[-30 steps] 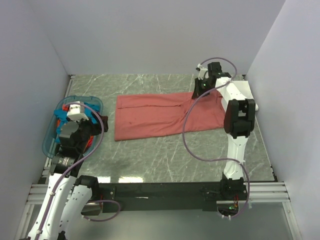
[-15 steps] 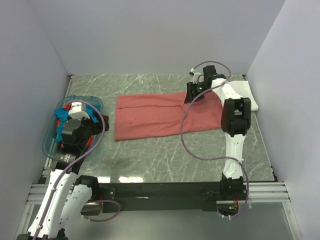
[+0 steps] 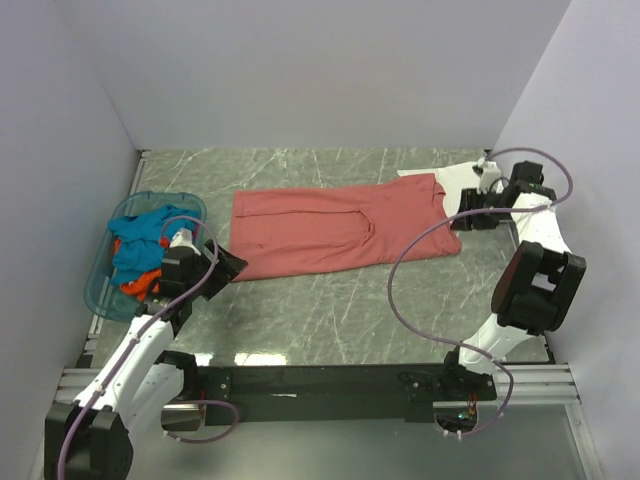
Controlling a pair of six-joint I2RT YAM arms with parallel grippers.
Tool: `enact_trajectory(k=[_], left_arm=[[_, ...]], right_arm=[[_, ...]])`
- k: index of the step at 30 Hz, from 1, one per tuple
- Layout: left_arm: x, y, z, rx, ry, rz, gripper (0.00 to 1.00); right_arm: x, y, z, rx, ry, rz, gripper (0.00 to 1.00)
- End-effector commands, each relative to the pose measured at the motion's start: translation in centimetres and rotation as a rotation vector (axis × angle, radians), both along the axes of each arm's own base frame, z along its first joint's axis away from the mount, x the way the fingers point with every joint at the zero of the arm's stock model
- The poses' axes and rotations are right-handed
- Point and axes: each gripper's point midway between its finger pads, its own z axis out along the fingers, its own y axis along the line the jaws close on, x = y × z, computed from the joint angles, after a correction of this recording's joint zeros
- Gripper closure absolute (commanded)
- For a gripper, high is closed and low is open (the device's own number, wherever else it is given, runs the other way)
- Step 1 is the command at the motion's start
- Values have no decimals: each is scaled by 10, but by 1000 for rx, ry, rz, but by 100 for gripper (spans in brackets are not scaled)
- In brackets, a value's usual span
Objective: Fold and stack the t-shirts
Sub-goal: Fold the tshirt
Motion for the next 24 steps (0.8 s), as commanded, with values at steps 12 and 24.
enact_trajectory(k=[12, 24], left_arm=[[20, -1, -27, -100, 62, 214, 22], [31, 10, -54, 21, 136, 243, 28]], right_arm=[[-7, -32, -81, 3, 177, -175, 45], [-38, 15, -45, 41, 62, 97, 42]])
